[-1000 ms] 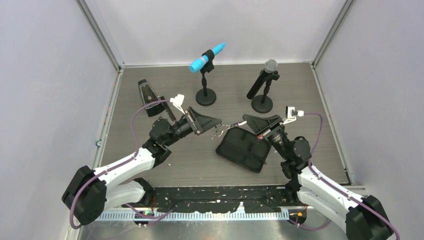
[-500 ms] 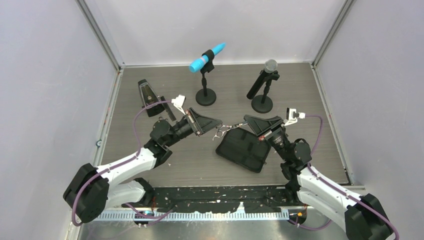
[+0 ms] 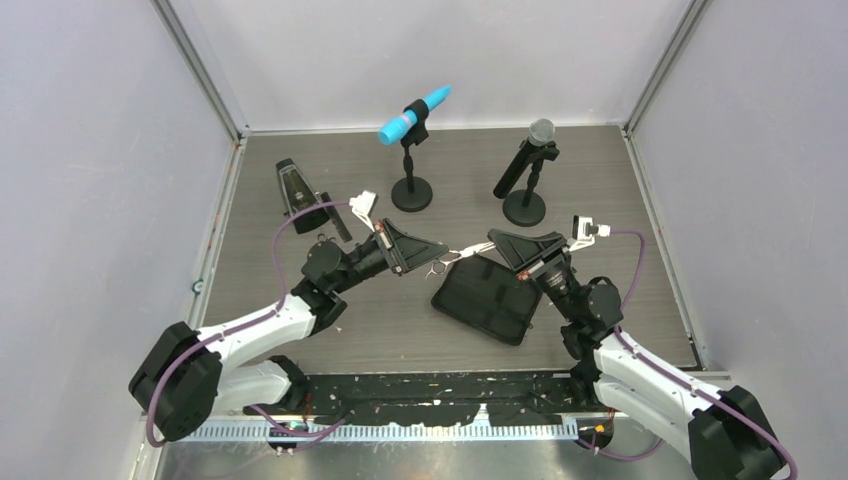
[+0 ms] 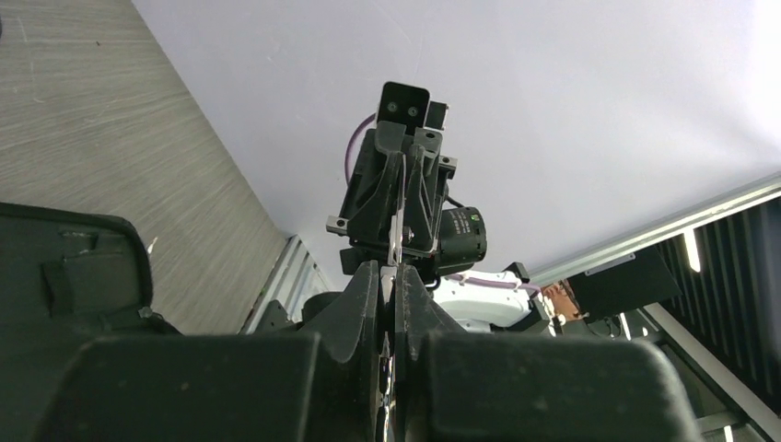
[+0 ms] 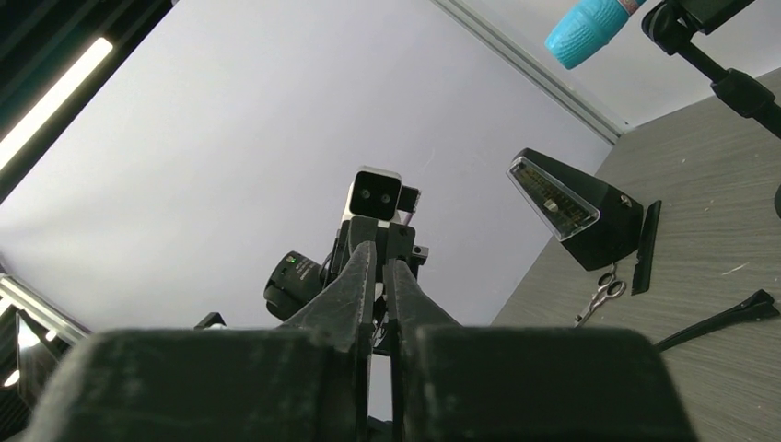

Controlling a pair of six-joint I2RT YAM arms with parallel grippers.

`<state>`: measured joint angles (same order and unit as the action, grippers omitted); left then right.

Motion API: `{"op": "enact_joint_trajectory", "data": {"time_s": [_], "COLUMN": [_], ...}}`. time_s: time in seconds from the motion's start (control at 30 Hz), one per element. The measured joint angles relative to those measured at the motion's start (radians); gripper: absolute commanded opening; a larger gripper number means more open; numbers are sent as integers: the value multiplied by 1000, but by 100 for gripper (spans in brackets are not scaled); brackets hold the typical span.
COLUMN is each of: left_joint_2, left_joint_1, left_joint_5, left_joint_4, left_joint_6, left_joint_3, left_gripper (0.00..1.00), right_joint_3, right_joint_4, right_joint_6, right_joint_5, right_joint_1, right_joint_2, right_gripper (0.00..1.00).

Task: Sort the hair-cutting tools
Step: Pick up the scissors from the center of the board, then adjust the hairdressing tool bag at the center of the board.

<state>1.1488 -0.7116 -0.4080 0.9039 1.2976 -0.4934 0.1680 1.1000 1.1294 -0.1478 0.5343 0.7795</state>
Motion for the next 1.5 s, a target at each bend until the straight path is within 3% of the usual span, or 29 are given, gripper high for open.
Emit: {"op": "enact_joint_trajectory", "data": {"time_s": [0.1, 0.2, 0.37, 0.63, 0.9, 1.13, 1.5], "left_joint_2": [-16, -37, -66, -164, -241, -299, -342], "left_joint_1": [10, 31, 102, 311, 529, 571, 591], "left_joint_5": [-10, -15, -31, -72, -108, -109, -90], "left_joint_4": [-12, -61, -148, -488, -821, -1011, -1183], "left_joint_6": [-15, -47, -101, -270, -439, -536, -637], "left_joint_3": [0, 0, 17, 32, 24, -27, -75], "left_gripper": [0, 0, 0, 0, 0, 0, 0], "right_joint_3": [0, 0, 17, 233, 483, 548, 669], "right_joint_4": [-10, -59, -256, -792, -1191, -1272, -1258], "right_joint_6": [-10, -42, -135, -385, -611, -699, -848], "right_joint_5": [-8, -23, -29, 29, 68, 48, -128], "right_joint_1": [0, 0, 0, -2, 0, 86, 280], "right_joint_2": [0, -6, -73, -72, 298, 568, 811], "right_gripper": [31, 54, 67, 68, 70, 70, 67]}}
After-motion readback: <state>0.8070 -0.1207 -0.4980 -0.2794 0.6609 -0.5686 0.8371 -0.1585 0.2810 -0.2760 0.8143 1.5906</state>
